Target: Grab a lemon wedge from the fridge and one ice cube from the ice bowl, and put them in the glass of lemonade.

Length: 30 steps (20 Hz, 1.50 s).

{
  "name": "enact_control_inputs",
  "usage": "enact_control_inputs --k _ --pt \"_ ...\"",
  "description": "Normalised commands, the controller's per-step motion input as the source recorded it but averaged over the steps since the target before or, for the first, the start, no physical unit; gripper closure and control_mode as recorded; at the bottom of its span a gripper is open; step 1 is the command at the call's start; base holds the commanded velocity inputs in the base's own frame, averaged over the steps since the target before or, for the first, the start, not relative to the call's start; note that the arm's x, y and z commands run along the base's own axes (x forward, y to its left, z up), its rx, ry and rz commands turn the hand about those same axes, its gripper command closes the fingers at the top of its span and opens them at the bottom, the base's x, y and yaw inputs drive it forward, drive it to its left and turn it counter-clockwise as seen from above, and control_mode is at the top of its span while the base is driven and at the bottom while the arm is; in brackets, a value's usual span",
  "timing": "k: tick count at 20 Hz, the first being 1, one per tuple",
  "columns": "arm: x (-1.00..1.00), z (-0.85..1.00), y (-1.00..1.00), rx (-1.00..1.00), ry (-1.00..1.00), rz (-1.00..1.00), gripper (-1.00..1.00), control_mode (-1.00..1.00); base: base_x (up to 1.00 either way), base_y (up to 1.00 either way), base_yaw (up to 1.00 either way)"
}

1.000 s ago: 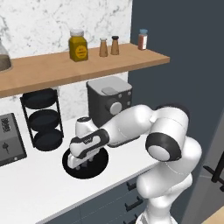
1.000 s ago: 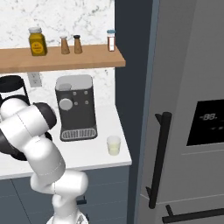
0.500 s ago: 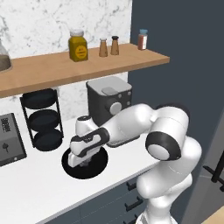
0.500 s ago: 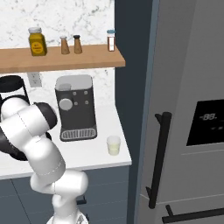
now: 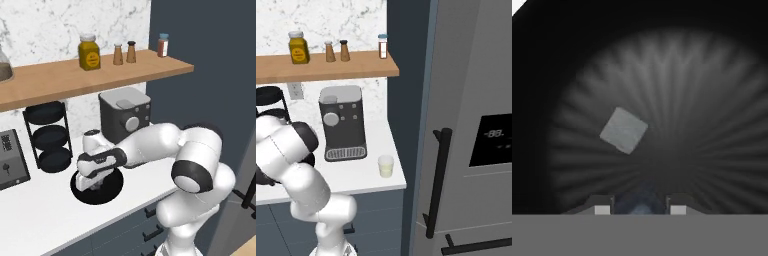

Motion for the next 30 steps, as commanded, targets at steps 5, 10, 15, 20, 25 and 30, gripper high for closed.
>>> enact_control_inputs --k 5,10,15,20,25,30 --pt "-0.63 0.9 -0.25 0.0 -0.12 -0.08 1.0 -1.0 0.0 0.0 0.0" --pt "-0.3 0.81 -0.81 0.0 -0.05 -0.12 1.0 -1.0 0.0 0.0 0.0" --pt "0.09 0.46 -0.99 0.0 0.0 -0.18 1.0 -1.0 0.0 0.0 0.0" --pt "0.03 0.54 -1.0 0.0 -0.01 -0.22 1.0 -1.0 0.0 0.0 0.0" --pt "0.02 0.45 -1.0 0.0 0.0 -0.23 1.0 -1.0 0.0 0.0 0.0" --pt "0.23 0.09 -1.0 0.0 0.0 -0.35 1.0 -1.0 0.0 0.0 0.0"
